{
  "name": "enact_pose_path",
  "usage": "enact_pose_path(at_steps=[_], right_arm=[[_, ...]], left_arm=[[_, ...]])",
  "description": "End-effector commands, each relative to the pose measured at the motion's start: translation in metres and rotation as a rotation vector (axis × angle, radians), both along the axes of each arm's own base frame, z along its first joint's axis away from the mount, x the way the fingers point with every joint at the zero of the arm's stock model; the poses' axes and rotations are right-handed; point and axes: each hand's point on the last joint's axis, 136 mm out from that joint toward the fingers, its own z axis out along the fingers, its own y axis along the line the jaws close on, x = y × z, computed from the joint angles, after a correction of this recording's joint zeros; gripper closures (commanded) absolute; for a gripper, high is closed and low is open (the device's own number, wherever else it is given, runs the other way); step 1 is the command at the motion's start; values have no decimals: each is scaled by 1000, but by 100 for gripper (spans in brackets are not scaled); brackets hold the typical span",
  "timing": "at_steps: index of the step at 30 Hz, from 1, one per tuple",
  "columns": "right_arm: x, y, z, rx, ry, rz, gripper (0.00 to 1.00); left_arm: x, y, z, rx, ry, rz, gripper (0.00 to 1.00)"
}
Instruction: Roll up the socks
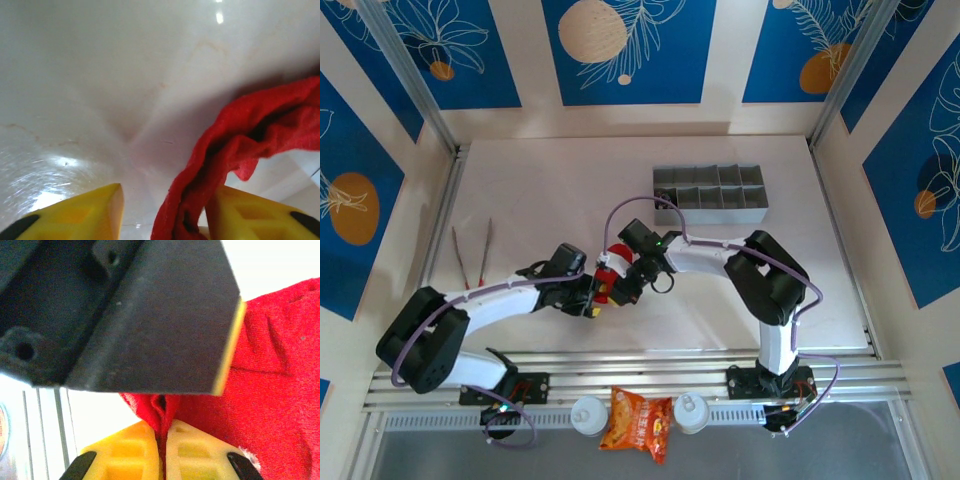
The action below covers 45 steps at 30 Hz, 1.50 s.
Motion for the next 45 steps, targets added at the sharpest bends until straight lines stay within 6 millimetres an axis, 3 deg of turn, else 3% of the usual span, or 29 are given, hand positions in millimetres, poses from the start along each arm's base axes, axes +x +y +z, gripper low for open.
enact_pose_path(at_steps=[1,4,6,8,14,18,20,24,29,38,45], right_arm=[[-8,4,5,12,55,6,100],[-10,4,3,7,40,6,100],[-10,3,2,11,12,-4,92],[-8,0,5,43,-45,-24,77],[-14,-14,17,149,-394,-15,41],[-26,-18,9,111,-487,38,40],[-31,-13,8,107,-535,65,39],[-23,-2,6,76,-610,45,39],[-28,17,6,97,-598,82,41],[-30,24,-8,57,-558,91,50],[-23,26,-16,8,-532,65,70]], left_arm=[[2,2,-1,21,19,34,66],[-3,5,-4,47,56,35,79],[-9,7,-8,59,97,42,88],[-19,14,-13,80,161,56,99],[-34,34,-9,155,280,73,100],[-38,35,-10,155,330,70,100],[-39,35,-13,147,347,78,100],[-40,38,-14,147,362,91,100],[-37,40,-15,139,366,93,100],[-32,40,-16,126,356,81,100],[-28,37,-15,110,347,64,100]])
